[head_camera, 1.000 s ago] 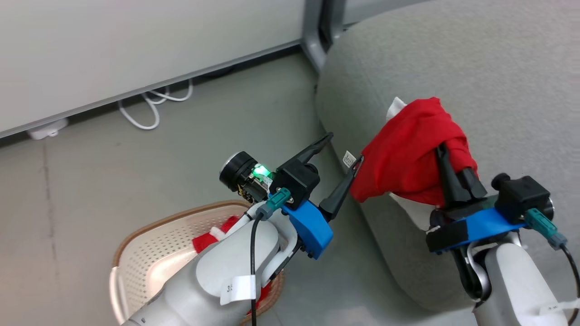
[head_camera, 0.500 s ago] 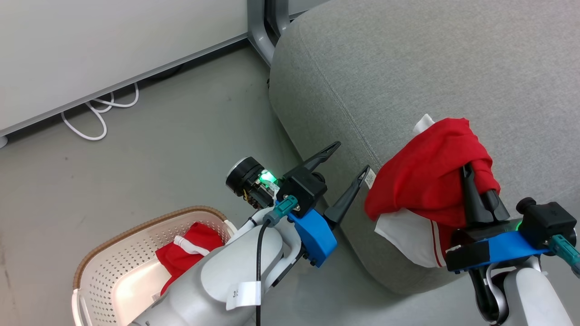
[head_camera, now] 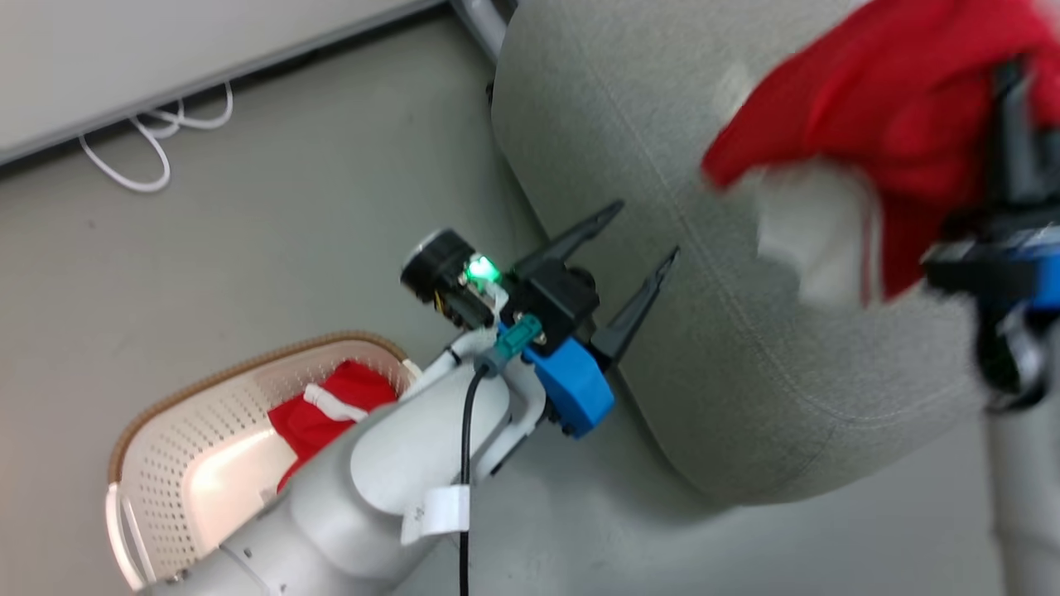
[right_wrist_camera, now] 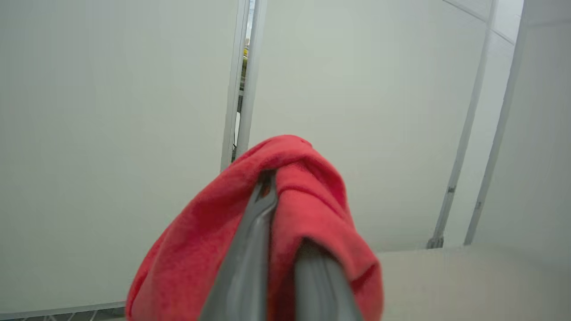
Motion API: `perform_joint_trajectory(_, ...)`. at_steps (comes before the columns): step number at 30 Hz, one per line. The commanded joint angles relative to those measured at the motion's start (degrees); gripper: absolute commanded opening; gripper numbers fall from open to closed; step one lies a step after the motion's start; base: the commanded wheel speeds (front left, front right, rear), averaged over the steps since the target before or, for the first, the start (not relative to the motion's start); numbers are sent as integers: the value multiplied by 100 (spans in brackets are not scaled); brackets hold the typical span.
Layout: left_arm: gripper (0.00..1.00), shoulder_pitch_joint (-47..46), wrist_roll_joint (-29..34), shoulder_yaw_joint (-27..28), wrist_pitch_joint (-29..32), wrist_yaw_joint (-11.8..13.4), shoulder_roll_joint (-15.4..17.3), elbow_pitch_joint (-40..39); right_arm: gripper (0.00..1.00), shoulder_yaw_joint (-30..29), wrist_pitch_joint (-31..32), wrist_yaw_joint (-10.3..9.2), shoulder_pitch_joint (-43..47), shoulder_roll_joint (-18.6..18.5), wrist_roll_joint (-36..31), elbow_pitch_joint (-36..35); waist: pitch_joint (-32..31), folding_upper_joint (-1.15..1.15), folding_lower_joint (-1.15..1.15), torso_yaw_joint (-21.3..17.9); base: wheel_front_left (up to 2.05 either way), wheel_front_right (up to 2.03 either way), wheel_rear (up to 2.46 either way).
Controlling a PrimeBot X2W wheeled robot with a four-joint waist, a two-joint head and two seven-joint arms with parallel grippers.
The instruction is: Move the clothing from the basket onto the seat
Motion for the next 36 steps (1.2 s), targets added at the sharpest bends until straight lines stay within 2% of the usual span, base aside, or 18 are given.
perform_joint_trajectory(1, 100, -182, 57, 33, 36, 31, 76, -54, 0, -161, -5, 1, -364, -110, -2, -76, 410, 0, 0, 133, 0, 0, 0)
perform_joint_trajectory(8, 100, -876, 364, 3, 299, 117, 235, -453, 0, -1115, -4, 1, -2061, -1060, 77, 181, 1583, 0, 0, 548, 0, 0, 0)
perform_joint_trajectory(12, 100, -1170, 513, -11, 391, 147, 337, -664, 0, -1418, -1, 1, -2722, -1554, 77, 641, 2086, 0, 0, 736, 0, 0, 0)
perform_joint_trajectory(15, 100, -1299, 569, -9, 430, 183, 396, -785, 0, -1584, 0, 0, -2943, -1737, 34, 1177, 2336, 0, 0, 817, 0, 0, 0)
perform_joint_trajectory(19, 100, -1368, 615, -34, 457, 200, 447, -891, 0, -1517, -4, 1, -2889, -1817, -131, 1933, 2572, 0, 0, 912, 0, 0, 0)
perform_joint_trajectory(22, 100, -1415, 627, -41, 493, 222, 491, -959, 0, -1535, -5, 1, -2792, -1742, -171, 2346, 2693, 0, 0, 945, 0, 0, 0)
perform_joint_trajectory(32, 100, -1412, 575, -54, 475, 258, 575, -986, 0, -1586, -3, 1, -2207, -1465, -68, 3103, 2708, 0, 0, 921, 0, 0, 0)
perform_joint_trajectory(33, 100, -1399, 579, -58, 471, 268, 574, -982, 3, -1629, -3, 1, -2186, -1447, -28, 3113, 2692, 0, 0, 909, 0, 0, 0)
perform_joint_trajectory(34, 100, -1386, 570, -67, 471, 266, 564, -982, 100, -1651, -3, 1, -2159, -1437, 4, 3120, 2672, 0, 0, 903, 0, 0, 0)
perform_joint_trajectory(36, 100, -1358, 539, -75, 455, 267, 550, -978, 100, -1650, -3, 1, -2037, -1430, 48, 3075, 2616, 0, 0, 909, 0, 0, 0)
